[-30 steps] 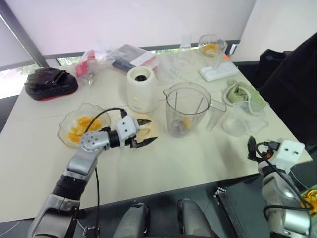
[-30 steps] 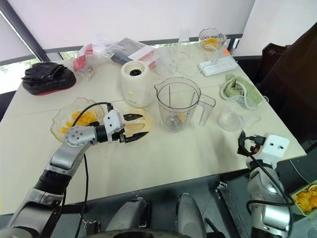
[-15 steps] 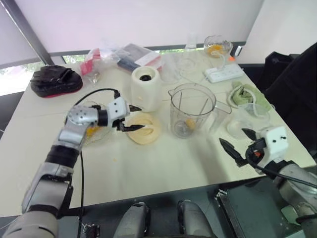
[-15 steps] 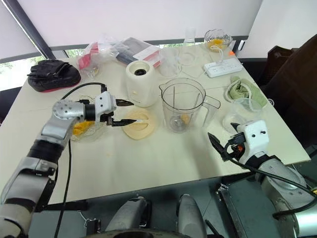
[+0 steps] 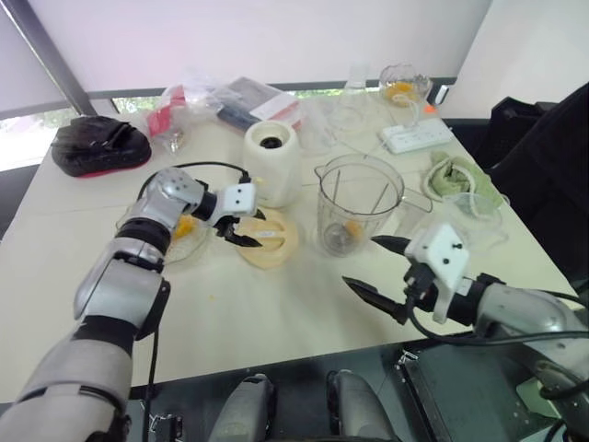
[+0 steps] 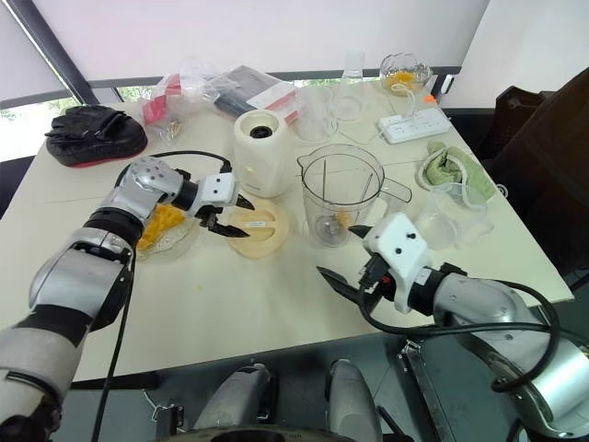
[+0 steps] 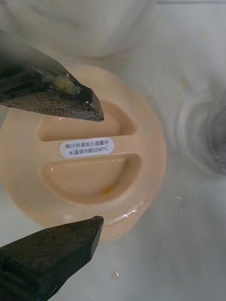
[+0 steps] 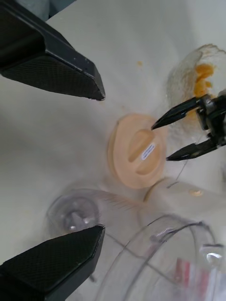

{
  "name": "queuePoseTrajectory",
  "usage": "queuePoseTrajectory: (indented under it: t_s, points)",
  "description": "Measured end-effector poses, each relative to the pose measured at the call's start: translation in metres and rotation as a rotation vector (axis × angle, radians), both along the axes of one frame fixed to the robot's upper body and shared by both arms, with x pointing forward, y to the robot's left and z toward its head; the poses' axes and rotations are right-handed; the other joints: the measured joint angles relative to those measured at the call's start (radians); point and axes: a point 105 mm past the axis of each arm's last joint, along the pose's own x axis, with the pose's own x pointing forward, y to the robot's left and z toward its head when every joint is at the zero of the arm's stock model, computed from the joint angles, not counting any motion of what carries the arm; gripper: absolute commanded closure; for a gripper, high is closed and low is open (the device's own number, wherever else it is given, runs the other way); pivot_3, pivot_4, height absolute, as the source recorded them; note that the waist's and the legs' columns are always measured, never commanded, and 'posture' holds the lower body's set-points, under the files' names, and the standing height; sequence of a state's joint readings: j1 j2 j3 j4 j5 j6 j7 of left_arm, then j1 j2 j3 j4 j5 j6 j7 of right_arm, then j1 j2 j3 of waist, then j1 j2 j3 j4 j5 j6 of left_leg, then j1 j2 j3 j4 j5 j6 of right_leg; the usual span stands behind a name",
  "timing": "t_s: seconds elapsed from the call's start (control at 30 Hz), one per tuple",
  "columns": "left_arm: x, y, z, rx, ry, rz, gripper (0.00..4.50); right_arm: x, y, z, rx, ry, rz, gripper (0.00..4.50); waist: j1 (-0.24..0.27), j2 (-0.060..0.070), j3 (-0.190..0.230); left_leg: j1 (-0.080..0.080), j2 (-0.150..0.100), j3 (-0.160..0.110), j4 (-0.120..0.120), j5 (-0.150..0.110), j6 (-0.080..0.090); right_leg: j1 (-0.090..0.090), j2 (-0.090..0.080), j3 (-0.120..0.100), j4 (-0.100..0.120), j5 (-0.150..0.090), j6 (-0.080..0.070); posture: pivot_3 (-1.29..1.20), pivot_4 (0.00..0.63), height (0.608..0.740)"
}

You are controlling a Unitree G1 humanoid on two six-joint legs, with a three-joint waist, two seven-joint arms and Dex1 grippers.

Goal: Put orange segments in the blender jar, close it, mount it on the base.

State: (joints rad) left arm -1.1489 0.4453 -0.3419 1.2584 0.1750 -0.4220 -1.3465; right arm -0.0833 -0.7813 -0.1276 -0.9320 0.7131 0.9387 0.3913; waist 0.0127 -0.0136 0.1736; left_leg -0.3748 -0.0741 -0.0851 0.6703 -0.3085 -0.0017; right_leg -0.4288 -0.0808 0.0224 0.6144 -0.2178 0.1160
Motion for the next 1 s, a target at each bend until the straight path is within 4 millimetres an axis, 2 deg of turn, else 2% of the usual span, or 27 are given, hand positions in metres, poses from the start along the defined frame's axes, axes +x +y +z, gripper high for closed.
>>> queuePoseTrajectory:
  t_s: [0.3,0.57,0.7,0.83,0.93,0.97,1.0]
  points:
    - [0.008,-0.006,-0.009,0.053,-0.025,0.051,1.16,-0.007,0.008,0.007,0.010,-0.027,-0.030,0.07,0.000,0.000,0.000,0.000,0.000,0.000,0.000,0.000,0.000,0.000,0.000,0.000,0.000,0.000,0.000,0.00,0.150,0.740]
    - [0.011,-0.009,-0.022,0.092,-0.022,0.104,1.16,-0.009,0.005,0.010,0.006,-0.020,-0.061,0.07,0.000,0.000,0.000,0.000,0.000,0.000,0.001,0.000,0.000,0.000,0.000,0.000,0.001,0.000,0.000,0.00,0.150,0.740]
    - [0.010,-0.014,-0.034,0.097,0.005,0.132,1.16,-0.010,0.002,0.009,-0.003,-0.015,-0.084,0.07,0.001,-0.001,0.000,0.000,0.000,0.001,0.001,0.000,0.001,0.000,0.000,0.000,0.001,0.000,0.000,0.00,0.150,0.740]
    - [0.012,-0.023,-0.038,0.091,0.008,0.157,1.16,-0.009,-0.003,0.012,-0.011,-0.024,-0.117,0.07,0.001,-0.001,-0.001,0.000,0.000,0.000,0.003,-0.001,0.001,0.001,0.000,0.000,0.001,0.000,0.000,0.00,0.150,0.740]
    - [0.012,-0.028,-0.041,0.089,0.012,0.172,2.07,-0.010,-0.005,0.012,-0.012,-0.023,-0.134,0.00,0.002,-0.001,-0.002,0.000,0.000,0.000,0.008,-0.002,0.003,0.003,0.000,0.000,0.002,0.000,0.000,0.00,0.150,0.740]
    - [0.012,-0.029,-0.042,0.089,0.013,0.173,2.49,-0.010,-0.005,0.012,-0.012,-0.019,-0.138,0.00,0.002,-0.001,-0.002,0.000,0.000,0.000,0.009,-0.002,0.003,0.004,0.000,0.000,0.002,0.000,0.000,0.00,0.150,0.740]
    - [0.012,-0.030,-0.042,0.089,0.012,0.174,3.12,-0.011,-0.006,0.011,-0.014,-0.014,-0.143,0.00,0.002,-0.001,-0.002,0.000,0.000,0.000,0.011,-0.002,0.003,0.004,0.000,0.000,0.002,0.000,0.001,0.00,0.150,0.740]
